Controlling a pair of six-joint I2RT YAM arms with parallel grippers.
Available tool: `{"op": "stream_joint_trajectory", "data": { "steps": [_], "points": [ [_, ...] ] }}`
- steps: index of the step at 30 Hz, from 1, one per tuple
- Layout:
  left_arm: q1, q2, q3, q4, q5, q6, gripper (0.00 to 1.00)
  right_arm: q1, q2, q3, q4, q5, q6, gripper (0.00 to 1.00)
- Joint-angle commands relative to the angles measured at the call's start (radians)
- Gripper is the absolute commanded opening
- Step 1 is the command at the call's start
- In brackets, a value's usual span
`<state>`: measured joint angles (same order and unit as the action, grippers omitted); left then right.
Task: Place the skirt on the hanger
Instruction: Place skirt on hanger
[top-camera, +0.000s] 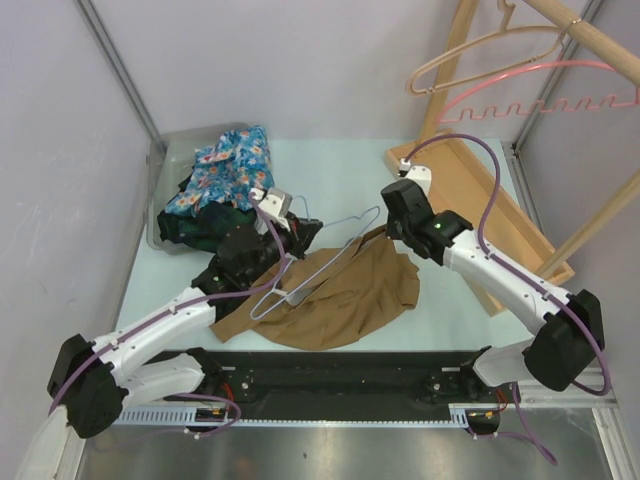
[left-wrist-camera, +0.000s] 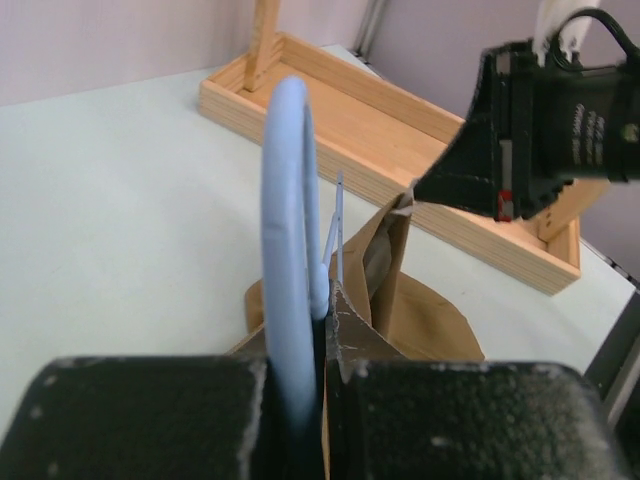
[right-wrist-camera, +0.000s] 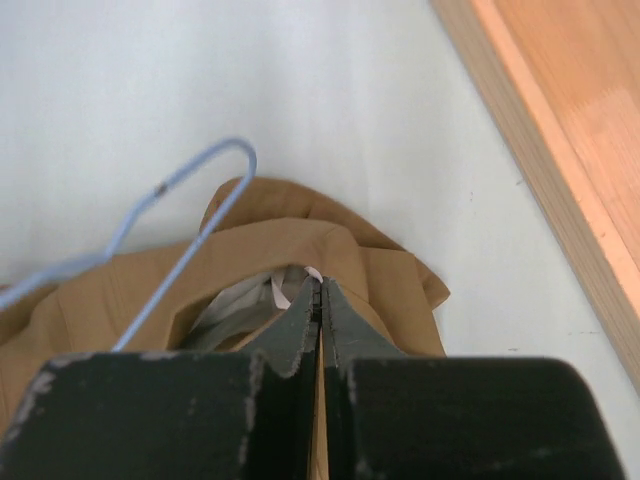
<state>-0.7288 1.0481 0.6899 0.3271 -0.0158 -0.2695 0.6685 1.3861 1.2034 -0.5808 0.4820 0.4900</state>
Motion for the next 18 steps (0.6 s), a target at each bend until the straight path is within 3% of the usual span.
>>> {"op": "stream_joint_trajectory", "data": {
  "steps": [1,18],
  "points": [
    [-0.001,-0.034,-0.023,0.099,0.128,0.038,0.0,-0.047,-0.042,-0.019,-0.002,-0.029,0.053,0.0],
    [-0.003,-0.089,-0.084,0.171,0.261,0.016,0.0,-0.159,-0.062,-0.076,0.065,-0.148,0.096,0.0]
  ]
}}
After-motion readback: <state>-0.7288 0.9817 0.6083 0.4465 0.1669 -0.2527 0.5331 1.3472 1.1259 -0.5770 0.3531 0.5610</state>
